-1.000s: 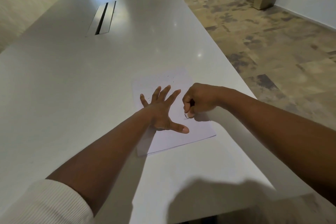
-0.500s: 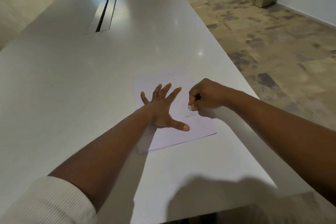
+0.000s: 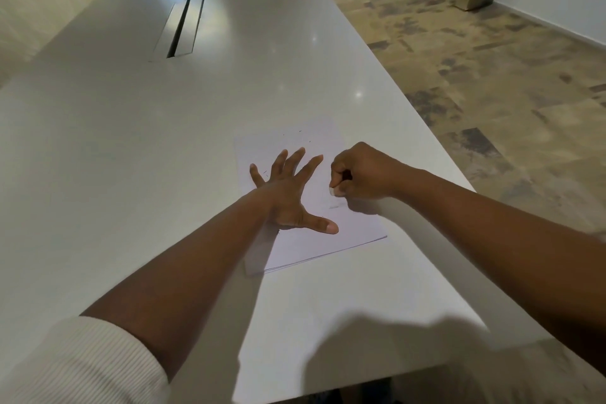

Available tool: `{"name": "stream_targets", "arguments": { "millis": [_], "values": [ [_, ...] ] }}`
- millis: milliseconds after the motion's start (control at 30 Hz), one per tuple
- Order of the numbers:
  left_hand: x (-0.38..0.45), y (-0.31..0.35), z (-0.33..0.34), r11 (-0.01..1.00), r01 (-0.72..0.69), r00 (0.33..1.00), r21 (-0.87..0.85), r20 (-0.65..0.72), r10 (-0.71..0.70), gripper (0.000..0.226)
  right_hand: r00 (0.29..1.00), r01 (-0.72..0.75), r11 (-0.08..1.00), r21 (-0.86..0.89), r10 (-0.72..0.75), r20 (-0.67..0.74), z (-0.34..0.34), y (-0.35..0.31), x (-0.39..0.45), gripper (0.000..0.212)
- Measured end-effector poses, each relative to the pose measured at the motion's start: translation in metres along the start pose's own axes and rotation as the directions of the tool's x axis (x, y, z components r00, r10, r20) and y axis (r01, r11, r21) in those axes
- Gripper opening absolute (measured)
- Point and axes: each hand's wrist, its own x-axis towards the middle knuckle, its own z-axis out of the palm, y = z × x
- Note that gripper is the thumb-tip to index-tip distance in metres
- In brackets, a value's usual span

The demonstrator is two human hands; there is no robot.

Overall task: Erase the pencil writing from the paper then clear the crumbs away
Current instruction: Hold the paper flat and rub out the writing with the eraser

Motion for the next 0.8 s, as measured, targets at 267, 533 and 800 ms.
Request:
{"name": "stream_targets", "arguments": {
  "millis": [267, 533, 800],
  "values": [
    [-0.001, 0.000, 0.000, 1.000, -0.004, 1.000, 0.011, 0.002, 0.004, 0.148, 0.992, 0.085, 0.996, -0.037, -0.081, 0.092, 0.003, -0.004, -0.005, 0.008],
    [-0.001, 0.001, -0.001, 1.000, 0.010, 1.000, 0.011, 0.003, -0.010, 0.149, 0.995, 0.092, 0.996, -0.004, -0.092, 0.028, 0.005, -0.008, -0.003, 0.008],
    [-0.004, 0.004, -0.002, 1.000, 0.008, 1.000, 0.012, 0.005, -0.008, 0.150, 0.997, 0.056, 0.998, 0.012, -0.056, 0.047, -0.002, -0.008, -0.005, 0.010]
  ]
}}
